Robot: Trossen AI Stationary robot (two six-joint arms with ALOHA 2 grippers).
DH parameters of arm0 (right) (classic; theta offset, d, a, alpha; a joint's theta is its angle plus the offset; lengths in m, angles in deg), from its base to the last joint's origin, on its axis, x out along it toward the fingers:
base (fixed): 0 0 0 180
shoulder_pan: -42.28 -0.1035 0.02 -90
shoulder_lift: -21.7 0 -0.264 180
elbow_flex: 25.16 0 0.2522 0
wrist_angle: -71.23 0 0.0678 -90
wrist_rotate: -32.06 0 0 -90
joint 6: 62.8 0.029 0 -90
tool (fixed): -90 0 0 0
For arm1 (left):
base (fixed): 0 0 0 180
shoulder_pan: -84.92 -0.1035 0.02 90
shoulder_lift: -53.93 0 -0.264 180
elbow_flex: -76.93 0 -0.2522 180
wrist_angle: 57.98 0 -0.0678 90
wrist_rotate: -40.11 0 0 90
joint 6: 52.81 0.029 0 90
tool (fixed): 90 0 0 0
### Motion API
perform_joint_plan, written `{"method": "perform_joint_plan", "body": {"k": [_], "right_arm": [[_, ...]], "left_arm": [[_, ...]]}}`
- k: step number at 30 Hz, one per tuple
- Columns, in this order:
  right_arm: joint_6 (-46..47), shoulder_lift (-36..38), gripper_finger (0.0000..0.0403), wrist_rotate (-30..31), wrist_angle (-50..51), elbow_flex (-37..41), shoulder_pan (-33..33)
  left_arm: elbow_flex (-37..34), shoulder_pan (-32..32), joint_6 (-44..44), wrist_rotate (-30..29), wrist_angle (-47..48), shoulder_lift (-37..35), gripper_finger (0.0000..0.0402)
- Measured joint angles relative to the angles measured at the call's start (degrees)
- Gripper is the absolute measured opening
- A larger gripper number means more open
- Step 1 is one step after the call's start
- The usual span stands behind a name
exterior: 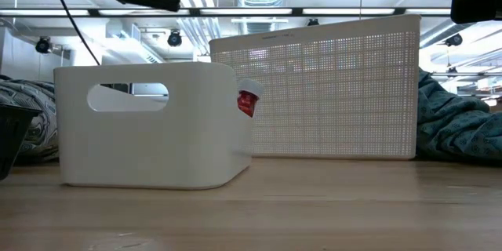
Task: Pick & Place Medicine items
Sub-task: Put the gray patient gown into the big white bin
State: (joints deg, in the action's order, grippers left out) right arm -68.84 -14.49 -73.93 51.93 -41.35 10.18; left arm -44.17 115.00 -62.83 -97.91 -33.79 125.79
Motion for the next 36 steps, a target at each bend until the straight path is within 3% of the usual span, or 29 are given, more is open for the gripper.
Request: {"method": "perform_joint_plan", "body": {"k": [12, 14, 18, 25, 36], "right_arm": [[-0.04, 0.00, 0.0206, -0.02, 0.01, -0.01, -0.01], [-0.03, 0.01, 0.0206, -0.02, 0.02, 0.00, 0.00], [-0.01, 0.00, 0.0206, -0.02, 0.02, -0.02, 0.01], [-0.05, 0.00, 0.0206, -0.01, 0.03, 0.00, -0.01], [-0.04, 0.00, 0.0206, -0.01, 0.02, 0.00, 0.01]], "left_arm": [[-0.02, -11.56, 1.76, 8.30, 2.75, -6.95, 0.0198], [1.40, -14.54, -5.48, 8.27, 8.96, -8.57, 0.0200], [9.11, -21.05, -23.86, 9.50, 30.60, -10.13, 0.0217], [22.36, -28.11, -37.58, 11.98, 57.34, -4.79, 0.0255], [20.41, -31.79, -43.57, 18.36, 62.18, -3.83, 0.0270]]}}
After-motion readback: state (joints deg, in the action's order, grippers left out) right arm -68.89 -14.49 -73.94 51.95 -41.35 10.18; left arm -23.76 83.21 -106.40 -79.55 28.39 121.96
